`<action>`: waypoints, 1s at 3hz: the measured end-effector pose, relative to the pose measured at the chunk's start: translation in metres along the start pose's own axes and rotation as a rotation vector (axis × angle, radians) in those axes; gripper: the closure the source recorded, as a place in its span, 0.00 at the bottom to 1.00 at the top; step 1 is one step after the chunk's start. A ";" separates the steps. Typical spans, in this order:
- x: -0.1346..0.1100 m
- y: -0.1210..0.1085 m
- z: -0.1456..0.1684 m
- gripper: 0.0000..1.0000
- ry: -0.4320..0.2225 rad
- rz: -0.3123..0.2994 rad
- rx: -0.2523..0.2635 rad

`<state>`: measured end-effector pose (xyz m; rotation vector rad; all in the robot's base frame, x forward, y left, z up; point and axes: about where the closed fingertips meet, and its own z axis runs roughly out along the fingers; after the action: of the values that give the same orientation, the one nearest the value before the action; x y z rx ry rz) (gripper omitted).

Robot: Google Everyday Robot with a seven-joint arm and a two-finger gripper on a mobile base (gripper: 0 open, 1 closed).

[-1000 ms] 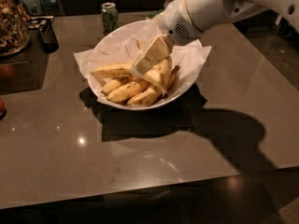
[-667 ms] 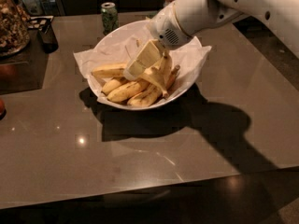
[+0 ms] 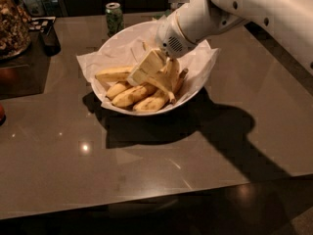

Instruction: Pick banana from white bowl

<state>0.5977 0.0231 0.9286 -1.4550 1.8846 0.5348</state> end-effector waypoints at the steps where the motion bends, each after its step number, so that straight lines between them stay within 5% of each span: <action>1: 0.000 0.000 0.000 0.42 0.000 0.000 0.000; 3: 0.000 0.000 0.000 0.88 0.000 0.000 0.000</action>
Offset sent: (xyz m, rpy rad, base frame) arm 0.0000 0.0000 0.0000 0.0000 0.0000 0.0000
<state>0.5977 0.0232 0.9286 -1.4552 1.8846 0.5349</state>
